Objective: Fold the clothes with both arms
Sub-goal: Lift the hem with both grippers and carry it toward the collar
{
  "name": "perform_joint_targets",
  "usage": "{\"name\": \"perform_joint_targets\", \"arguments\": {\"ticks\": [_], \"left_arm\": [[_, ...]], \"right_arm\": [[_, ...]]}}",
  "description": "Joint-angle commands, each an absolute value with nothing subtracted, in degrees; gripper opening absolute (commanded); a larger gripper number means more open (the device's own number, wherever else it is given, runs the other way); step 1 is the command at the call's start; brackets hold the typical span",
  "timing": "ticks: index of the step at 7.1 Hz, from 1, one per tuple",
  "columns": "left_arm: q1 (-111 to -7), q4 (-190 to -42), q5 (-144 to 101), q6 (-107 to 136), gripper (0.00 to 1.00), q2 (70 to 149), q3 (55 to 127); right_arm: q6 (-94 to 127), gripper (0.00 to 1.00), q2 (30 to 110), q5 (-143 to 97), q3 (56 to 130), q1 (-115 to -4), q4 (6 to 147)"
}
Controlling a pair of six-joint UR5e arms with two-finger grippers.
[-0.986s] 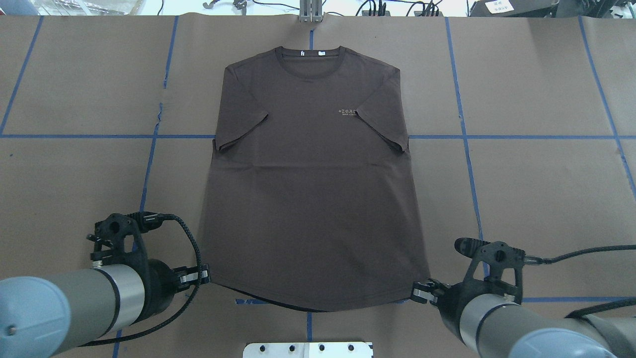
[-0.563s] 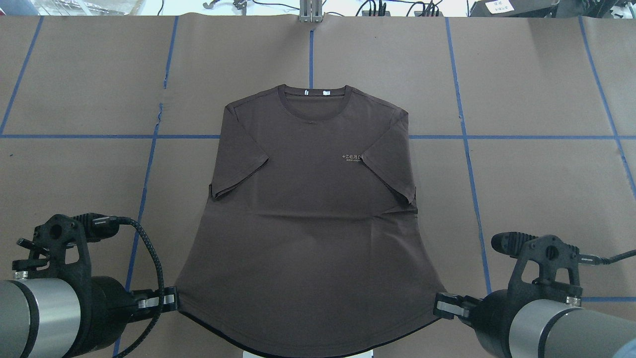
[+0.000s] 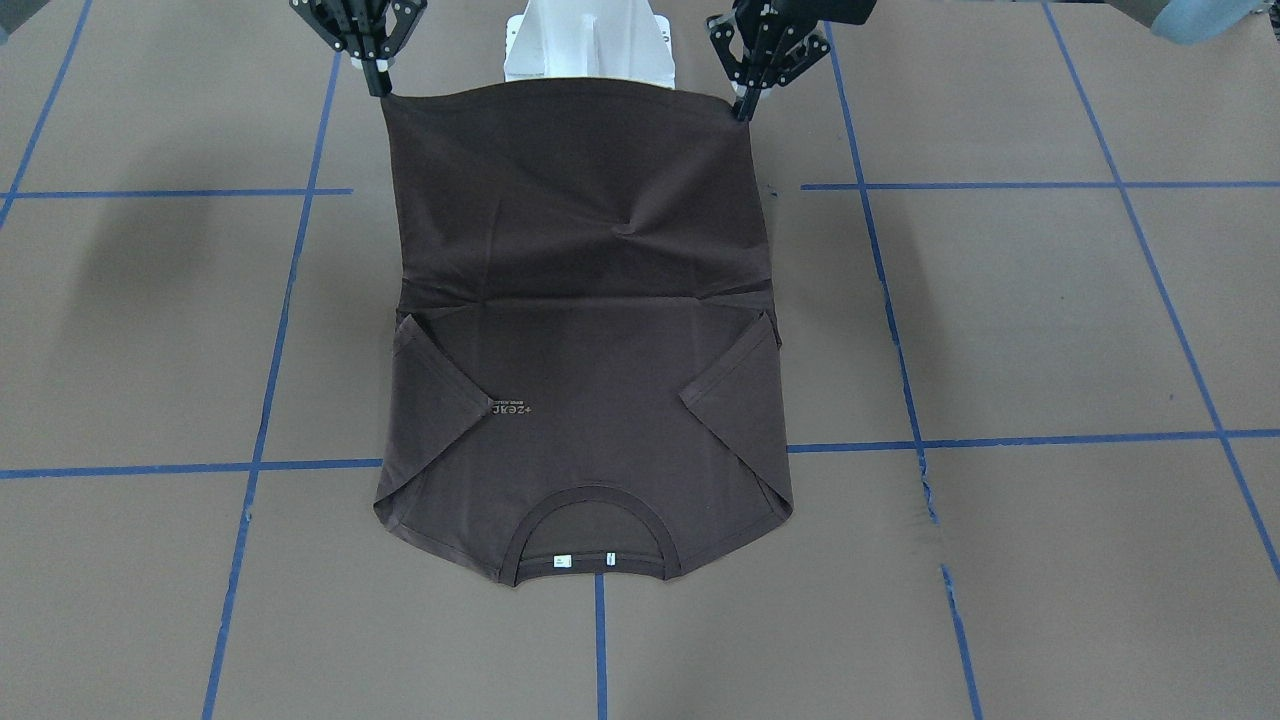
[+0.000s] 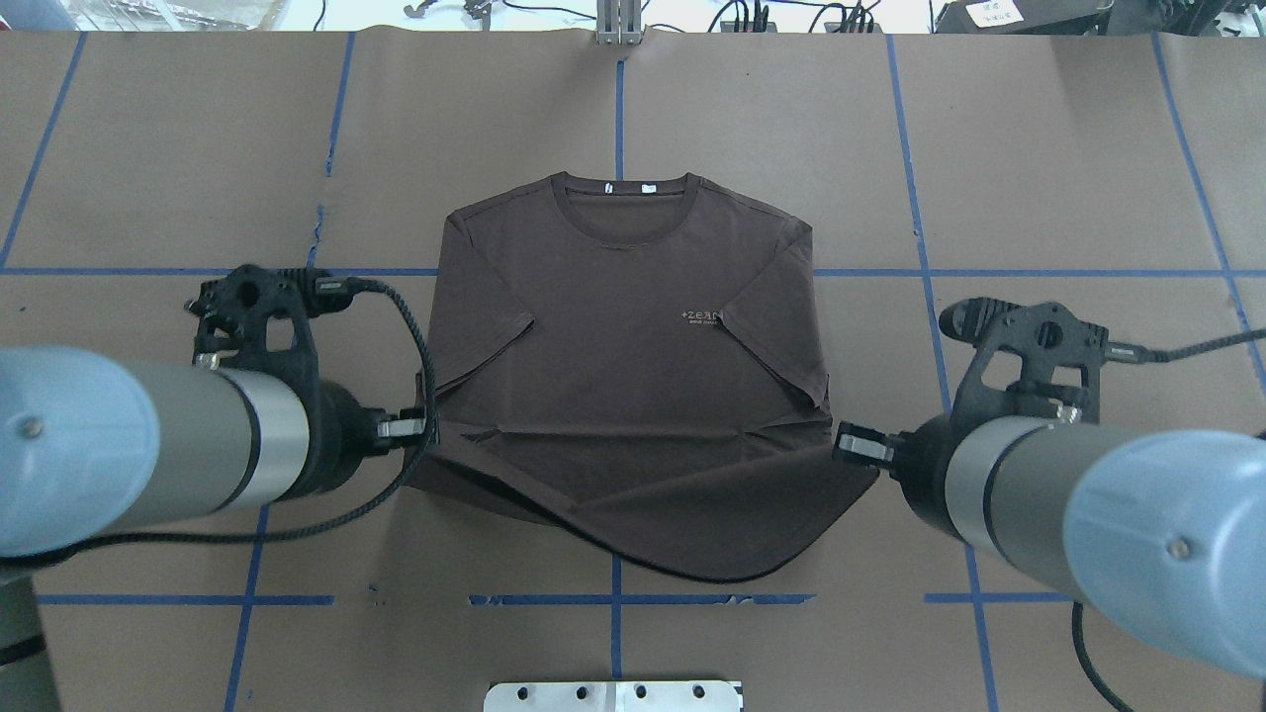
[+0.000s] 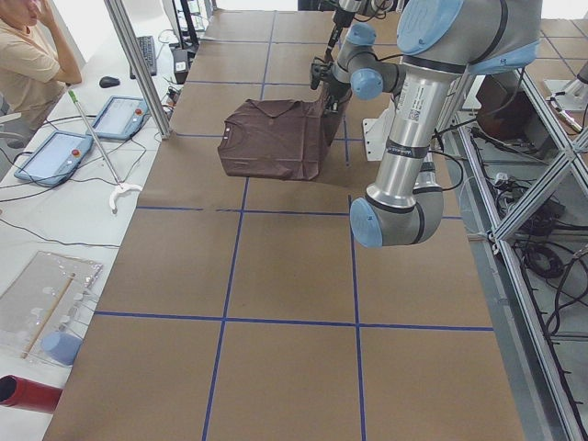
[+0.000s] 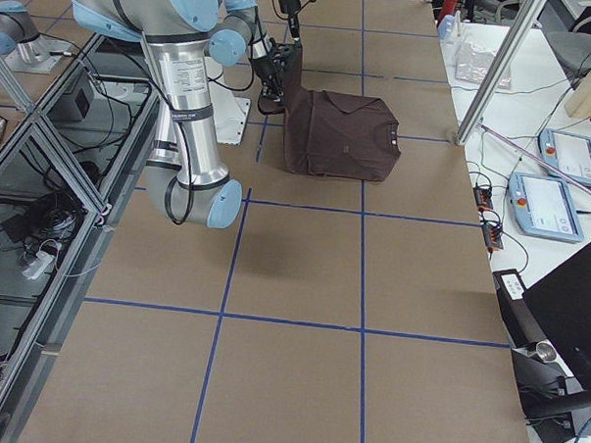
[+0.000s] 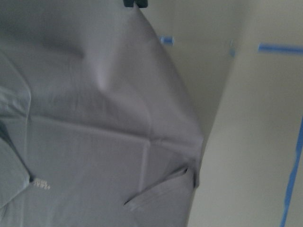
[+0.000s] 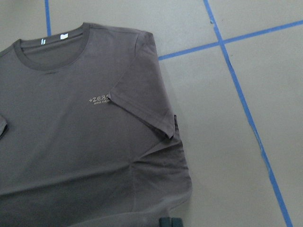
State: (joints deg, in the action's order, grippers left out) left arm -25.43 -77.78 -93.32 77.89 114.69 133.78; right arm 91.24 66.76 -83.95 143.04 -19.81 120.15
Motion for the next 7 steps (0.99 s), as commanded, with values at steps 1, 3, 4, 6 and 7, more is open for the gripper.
{"name": "perform_joint_targets", "arguments": {"ticks": [1,3,4,6,7], "left_arm": [[-36.43,-85.91,-96.93,69.20,0.00,117.50,121.26],[-41.64,-96.71,-97.21,66.98,0.00,119.51,107.83],[-41.83,-101.29,-97.03,66.97,0.00,122.05,100.27],[-42.71,-111.92,-96.77,66.71,0.00,124.61,87.43],[-42.89,-115.02,-96.59,66.71,0.00,126.02,82.84]], "right_arm": [[85.80,0.00,62.59,-88.68,131.01,-31.25,115.43],[82.45,0.00,62.14,-89.47,118.64,-36.63,104.74],[81.22,0.00,61.62,-89.47,111.08,-38.22,97.72],[80.60,0.00,57.94,-89.30,95.27,-39.11,85.40],[80.25,0.00,56.61,-89.30,89.01,-39.11,80.47]]}}
